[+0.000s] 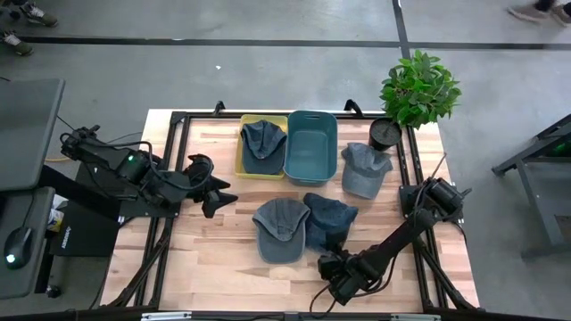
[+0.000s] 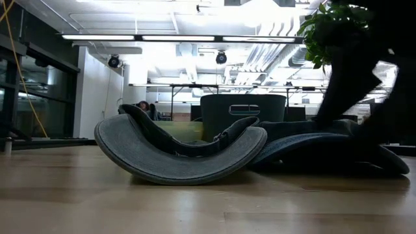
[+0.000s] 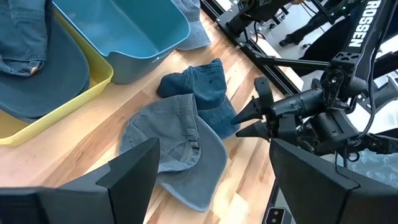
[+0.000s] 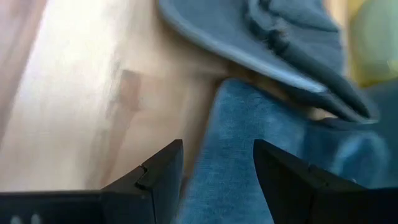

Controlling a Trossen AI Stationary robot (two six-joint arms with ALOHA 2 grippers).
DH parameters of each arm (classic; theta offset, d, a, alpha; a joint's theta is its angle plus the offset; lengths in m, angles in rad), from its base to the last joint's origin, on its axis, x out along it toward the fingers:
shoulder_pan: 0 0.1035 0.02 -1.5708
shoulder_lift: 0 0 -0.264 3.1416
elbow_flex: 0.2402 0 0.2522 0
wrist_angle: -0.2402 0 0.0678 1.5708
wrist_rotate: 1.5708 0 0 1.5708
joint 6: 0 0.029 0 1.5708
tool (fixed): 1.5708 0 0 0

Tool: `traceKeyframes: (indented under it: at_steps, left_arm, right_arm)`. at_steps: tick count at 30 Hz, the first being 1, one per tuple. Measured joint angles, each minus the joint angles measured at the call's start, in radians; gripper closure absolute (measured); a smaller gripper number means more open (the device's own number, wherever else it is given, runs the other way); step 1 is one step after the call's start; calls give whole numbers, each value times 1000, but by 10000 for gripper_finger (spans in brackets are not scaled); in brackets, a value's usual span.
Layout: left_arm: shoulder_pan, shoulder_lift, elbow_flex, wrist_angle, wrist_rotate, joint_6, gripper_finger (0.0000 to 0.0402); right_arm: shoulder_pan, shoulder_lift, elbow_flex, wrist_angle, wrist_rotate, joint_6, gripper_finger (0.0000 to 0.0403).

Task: Pick & Place hat
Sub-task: Put the blue cap into the yellow bin

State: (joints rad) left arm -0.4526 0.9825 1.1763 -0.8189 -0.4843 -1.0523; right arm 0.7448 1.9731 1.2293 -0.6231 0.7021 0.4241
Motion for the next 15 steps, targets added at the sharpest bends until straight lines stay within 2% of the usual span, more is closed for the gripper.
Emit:
traceKeyframes:
  at_steps: [3, 9, 15]
  left_arm:
    - [0, 0, 0, -3, 0, 0, 102]
    - [0, 0, 0, -7, -2, 0, 102]
    - [0, 0, 0, -7, -6, 0, 102]
  right_arm:
    - [2, 26, 0, 1, -7, -12, 212]
    - [1, 28, 0, -16, 74, 44, 212]
    - [-2, 28, 0, -45, 108, 44, 212]
